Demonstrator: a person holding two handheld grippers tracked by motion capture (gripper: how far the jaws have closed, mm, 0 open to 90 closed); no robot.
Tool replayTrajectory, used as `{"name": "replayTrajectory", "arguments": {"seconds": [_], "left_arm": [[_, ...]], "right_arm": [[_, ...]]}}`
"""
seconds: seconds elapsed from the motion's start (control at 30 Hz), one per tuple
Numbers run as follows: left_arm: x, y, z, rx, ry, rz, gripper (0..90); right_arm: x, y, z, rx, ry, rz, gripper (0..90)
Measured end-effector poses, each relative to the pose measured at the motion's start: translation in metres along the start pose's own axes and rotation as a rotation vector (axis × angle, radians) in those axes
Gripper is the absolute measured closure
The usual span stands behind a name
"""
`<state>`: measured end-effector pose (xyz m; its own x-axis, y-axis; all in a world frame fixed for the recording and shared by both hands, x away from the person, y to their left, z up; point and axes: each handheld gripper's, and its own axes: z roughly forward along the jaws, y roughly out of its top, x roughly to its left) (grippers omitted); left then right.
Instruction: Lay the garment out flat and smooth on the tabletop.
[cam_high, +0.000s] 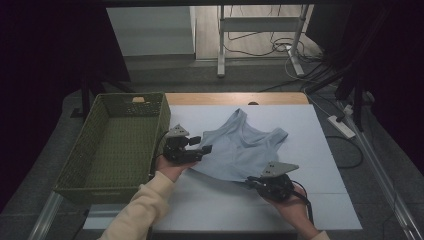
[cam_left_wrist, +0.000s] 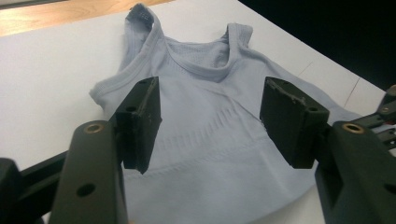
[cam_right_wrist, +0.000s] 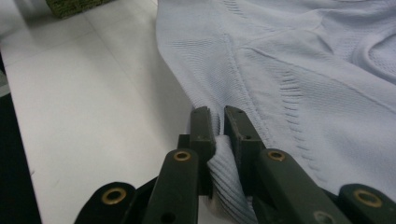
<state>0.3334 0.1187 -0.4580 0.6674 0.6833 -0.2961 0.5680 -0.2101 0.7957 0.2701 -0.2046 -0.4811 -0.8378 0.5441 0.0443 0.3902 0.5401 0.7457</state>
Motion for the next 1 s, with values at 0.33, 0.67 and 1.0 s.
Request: {"name": "replayTrajectory", "arguments": {"seconds": [0.33, 0.67, 1.0], "left_arm": [[0.0, 0.0, -0.002, -0.001, -0.002, 0.001, 38.8], [-0.002, -0.001, -0.002, 0.001, -0.006, 0.003, 38.7], [-0.004, -0.002, 0.002, 0.013, -0.011, 0.008, 38.7]], "right_arm": [[-0.002, -0.019, -0.034, -0.008, -0.029, 0.03, 81.6], [-0.015, -0.04, -0.053, 0.018, -0.051, 0.076, 81.5], [-0.028, -0.052, -0.06, 0.025, -0.088, 0.105, 81.5]]}}
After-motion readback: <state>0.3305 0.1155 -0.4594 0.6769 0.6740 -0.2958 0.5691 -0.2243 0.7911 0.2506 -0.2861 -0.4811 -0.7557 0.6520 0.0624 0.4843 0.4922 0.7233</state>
